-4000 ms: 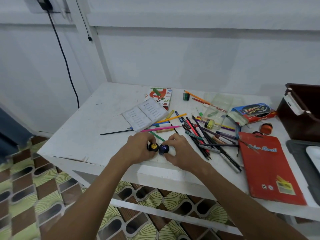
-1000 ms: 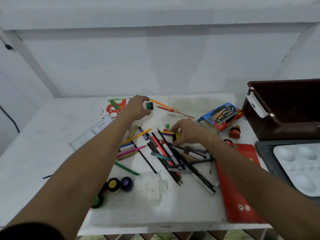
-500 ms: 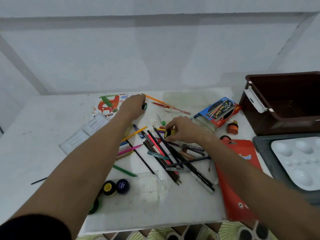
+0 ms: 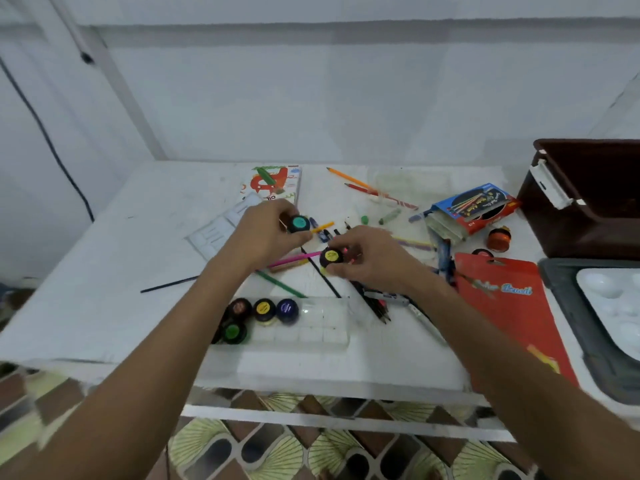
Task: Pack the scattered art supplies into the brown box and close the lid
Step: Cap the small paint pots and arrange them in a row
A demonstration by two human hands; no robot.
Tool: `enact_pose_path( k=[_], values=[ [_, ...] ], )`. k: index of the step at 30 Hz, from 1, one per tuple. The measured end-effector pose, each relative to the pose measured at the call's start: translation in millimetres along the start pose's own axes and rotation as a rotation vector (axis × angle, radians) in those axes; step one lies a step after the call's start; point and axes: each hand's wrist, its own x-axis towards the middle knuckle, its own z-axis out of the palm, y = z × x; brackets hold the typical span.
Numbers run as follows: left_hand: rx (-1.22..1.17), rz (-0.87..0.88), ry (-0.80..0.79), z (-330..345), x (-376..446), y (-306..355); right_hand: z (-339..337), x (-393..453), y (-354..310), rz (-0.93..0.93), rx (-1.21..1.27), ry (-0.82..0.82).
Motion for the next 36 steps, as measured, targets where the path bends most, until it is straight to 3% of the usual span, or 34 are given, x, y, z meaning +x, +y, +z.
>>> enact_pose_path(
  k=[4,11,25,36],
  values=[
    [0.030,-0.088,-0.075,-18.2,-75.4,-13.8,35.8,-30.5,-27.5,-0.057,0.117,-0.074],
    [0.040,-0.113,-0.148,-12.6,-126.3,-37.7,78.6,-48.0,-42.8,-0.157,0.064,-0.088],
    [0.116,-0.139,-0.133,9.8,-140.1,-38.2,110.8,-53.8,-41.7,-0.057,-0.023,-0.028],
    [0.107,-0.174,-0.137,9.5,-139.7,-33.8,106.9,-58.9,-32.5,-0.093,0.010,0.014]
  ],
)
